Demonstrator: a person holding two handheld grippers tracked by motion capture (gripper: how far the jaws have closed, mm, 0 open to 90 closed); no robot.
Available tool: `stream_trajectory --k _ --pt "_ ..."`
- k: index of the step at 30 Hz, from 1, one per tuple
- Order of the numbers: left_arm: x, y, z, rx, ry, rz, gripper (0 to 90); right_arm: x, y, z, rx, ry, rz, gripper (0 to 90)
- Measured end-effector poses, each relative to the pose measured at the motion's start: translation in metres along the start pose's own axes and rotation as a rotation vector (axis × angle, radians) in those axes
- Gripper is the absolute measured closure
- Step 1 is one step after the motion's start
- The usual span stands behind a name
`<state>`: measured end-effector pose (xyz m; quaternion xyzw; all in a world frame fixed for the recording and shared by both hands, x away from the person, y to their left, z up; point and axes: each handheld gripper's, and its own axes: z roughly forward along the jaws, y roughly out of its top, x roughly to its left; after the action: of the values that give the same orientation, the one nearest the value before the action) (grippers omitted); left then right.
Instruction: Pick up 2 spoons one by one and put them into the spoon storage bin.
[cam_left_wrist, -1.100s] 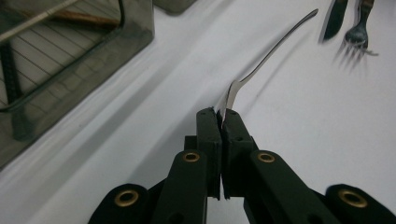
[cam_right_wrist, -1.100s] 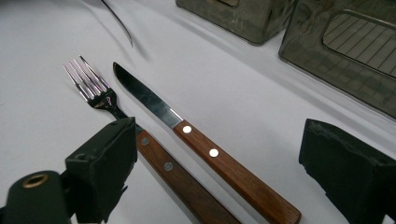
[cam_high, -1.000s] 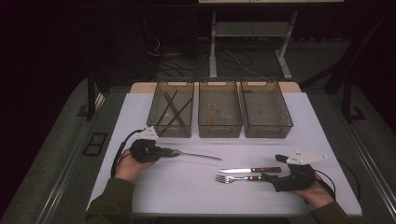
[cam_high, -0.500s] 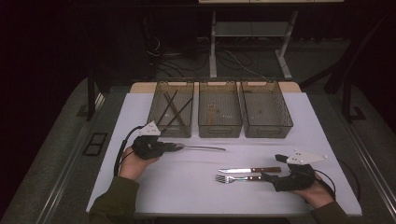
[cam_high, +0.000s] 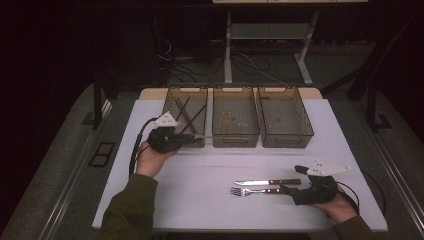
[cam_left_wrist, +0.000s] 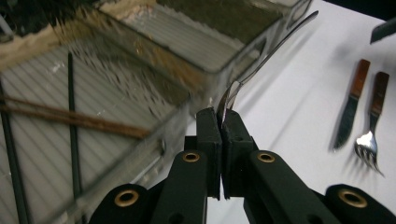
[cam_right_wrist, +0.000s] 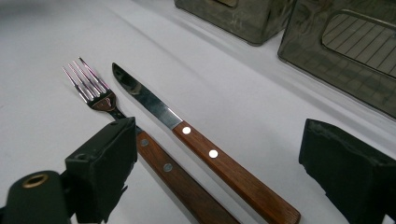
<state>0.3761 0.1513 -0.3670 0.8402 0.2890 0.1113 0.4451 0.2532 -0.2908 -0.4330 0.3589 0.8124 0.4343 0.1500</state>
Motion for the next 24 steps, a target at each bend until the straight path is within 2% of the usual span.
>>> stream_trajectory --k 9,11,12,22,24 --pt "0.009 0.039 0.024 0.053 0.026 0.067 87.3 0.000 0.000 -0.001 -0.005 -0.001 0.002 11.6" --pt "0.011 0.045 0.028 0.081 0.029 0.092 87.3 -0.001 0.000 -0.002 -0.005 -0.001 0.003 11.7" --pt "0.011 0.047 0.032 0.074 0.032 0.081 87.3 -0.001 0.000 -0.002 -0.005 0.000 0.006 11.6" --pt "0.014 0.063 0.055 0.148 0.049 0.128 87.2 -0.001 0.000 -0.002 -0.010 0.000 0.001 11.6" --pt "0.014 0.064 0.057 0.148 0.046 0.126 87.2 -0.002 0.000 -0.003 -0.010 -0.001 0.000 11.6"
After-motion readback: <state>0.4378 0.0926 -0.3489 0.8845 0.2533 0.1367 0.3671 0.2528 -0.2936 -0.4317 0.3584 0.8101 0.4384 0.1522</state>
